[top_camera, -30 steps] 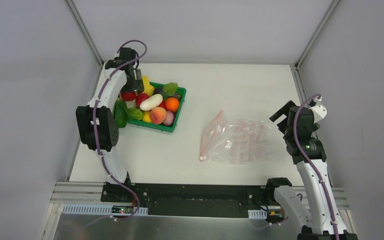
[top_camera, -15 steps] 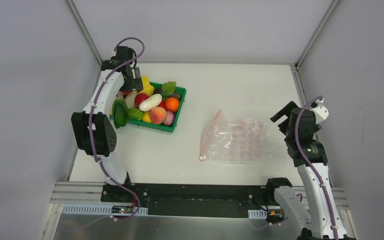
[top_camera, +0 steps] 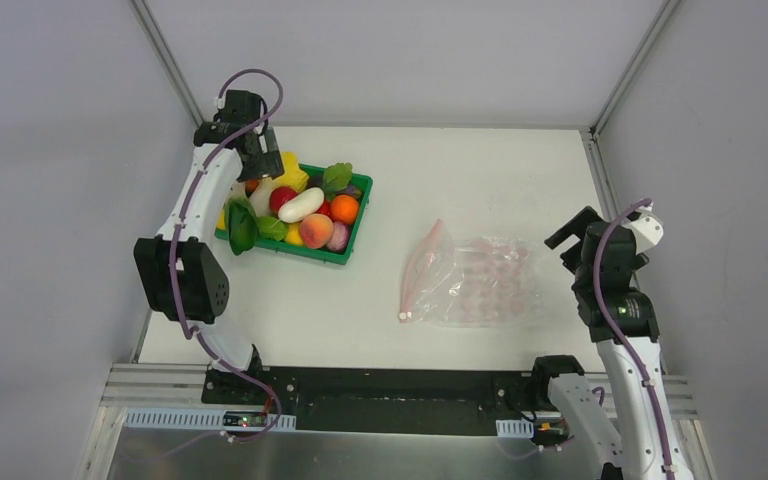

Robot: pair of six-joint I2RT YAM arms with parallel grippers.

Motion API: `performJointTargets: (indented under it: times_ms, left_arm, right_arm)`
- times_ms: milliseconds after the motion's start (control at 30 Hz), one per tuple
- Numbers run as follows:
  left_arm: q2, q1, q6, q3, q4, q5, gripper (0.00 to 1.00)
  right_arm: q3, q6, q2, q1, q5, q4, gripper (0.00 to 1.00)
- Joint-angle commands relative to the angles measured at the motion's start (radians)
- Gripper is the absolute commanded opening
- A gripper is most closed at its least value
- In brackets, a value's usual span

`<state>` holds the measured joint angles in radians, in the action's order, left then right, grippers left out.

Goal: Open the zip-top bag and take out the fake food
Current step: Reset both arms

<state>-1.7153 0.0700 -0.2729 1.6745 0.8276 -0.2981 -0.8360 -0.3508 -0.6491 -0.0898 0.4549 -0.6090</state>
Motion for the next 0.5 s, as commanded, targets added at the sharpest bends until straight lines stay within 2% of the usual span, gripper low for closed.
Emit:
performJointTargets:
  times_ms: [0,267,467]
  left_arm:
    - [0.067,-0.017,-0.021,0.022,-0.058,-0.034,0.99]
    - [0.004,-0.050,-0.062,0.146,-0.039,-0.027,0.99]
    - [0.184,-0.050,-0.086,-0.032,-0.110,-0.007,0.99]
  right_arm:
    - [-0.029,0.032,0.034,0.005,0.043,-0.013,0.96]
    - [-0.031,0.064,0.067,0.005,0.058,0.008,0.96]
    - [-0.046,0.097,0.113,0.005,0.089,0.014,0.97]
